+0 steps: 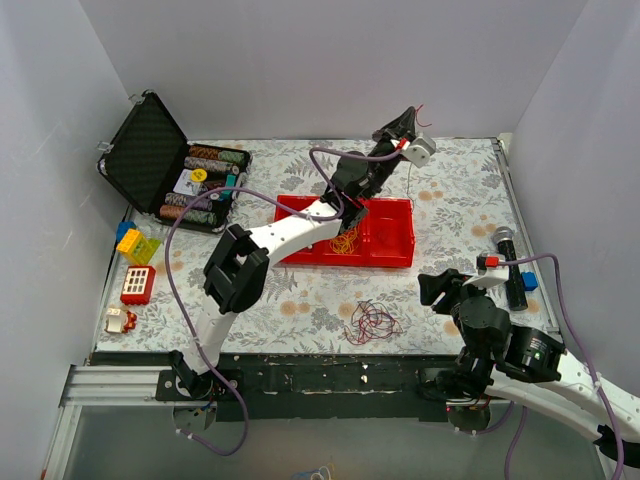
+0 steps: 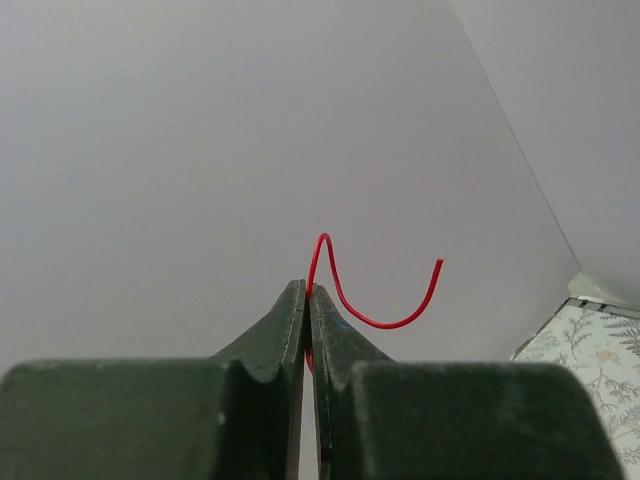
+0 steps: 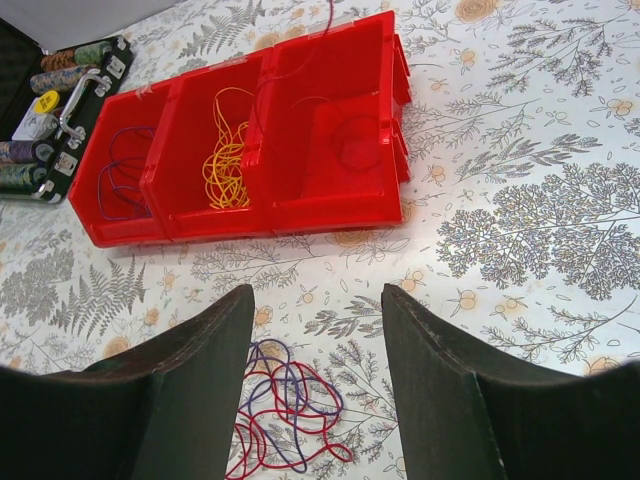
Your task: Untangle the cables
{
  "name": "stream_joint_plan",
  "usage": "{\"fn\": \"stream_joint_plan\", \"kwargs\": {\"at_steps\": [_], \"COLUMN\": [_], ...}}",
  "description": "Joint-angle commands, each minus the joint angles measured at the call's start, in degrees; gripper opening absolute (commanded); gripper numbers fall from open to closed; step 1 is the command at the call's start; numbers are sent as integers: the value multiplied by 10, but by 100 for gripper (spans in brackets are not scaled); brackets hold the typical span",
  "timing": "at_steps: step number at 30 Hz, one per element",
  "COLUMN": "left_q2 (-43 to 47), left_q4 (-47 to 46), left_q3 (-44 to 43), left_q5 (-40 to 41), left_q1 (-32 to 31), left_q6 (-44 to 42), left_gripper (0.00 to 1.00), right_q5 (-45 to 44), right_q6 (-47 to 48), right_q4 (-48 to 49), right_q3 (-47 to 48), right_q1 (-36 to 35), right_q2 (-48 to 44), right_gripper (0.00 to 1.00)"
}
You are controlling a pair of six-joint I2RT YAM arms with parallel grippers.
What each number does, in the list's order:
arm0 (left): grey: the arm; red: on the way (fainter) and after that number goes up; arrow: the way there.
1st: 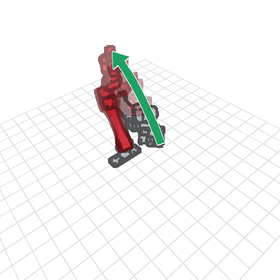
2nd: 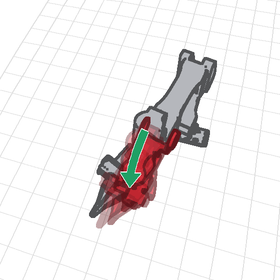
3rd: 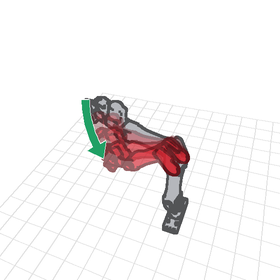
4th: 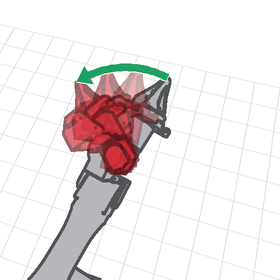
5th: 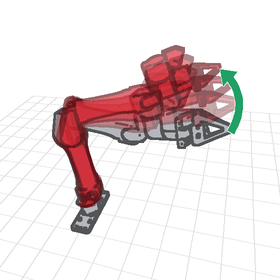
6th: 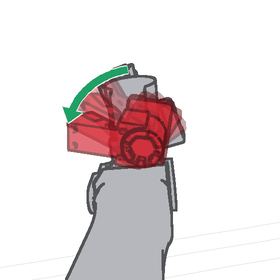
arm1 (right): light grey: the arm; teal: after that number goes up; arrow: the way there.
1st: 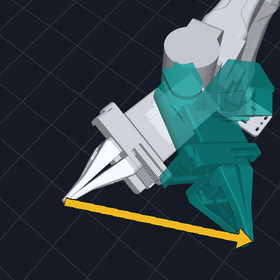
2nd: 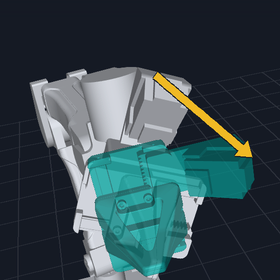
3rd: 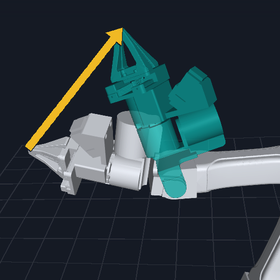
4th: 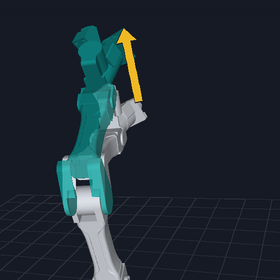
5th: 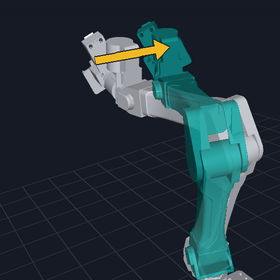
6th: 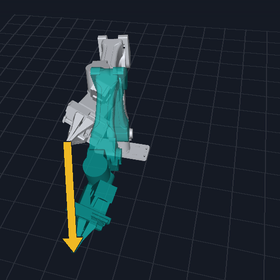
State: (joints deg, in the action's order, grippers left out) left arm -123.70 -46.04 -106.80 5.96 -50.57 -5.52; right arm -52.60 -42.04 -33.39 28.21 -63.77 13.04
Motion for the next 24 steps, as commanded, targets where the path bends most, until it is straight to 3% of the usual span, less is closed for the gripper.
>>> {"fn": "stream_joint_plan", "kwargs": {"at_steps": [1, 12, 18, 24], "left_q2": [32, 118, 150, 157], "left_q4": [28, 19, 28, 69], "left_q3": [27, 236, 267, 270], "left_q5": [38, 86, 93, 43], "left_q1": [-2, 8, 26, 18], "left_q6": [28, -10, -18, -54], "left_gripper": [0, 0, 0, 0], "right_q5": [-21, -15, -15, -16], "right_q6": [-3, -7, -7, -8], "right_q4": [3, -8, -8, 0], "right_q3": [8, 7, 9, 12], "right_q1": [-2, -2, -1, -2], "right_q2": [-10, -16, -9, 6], "right_gripper": [62, 62, 61, 61]}}
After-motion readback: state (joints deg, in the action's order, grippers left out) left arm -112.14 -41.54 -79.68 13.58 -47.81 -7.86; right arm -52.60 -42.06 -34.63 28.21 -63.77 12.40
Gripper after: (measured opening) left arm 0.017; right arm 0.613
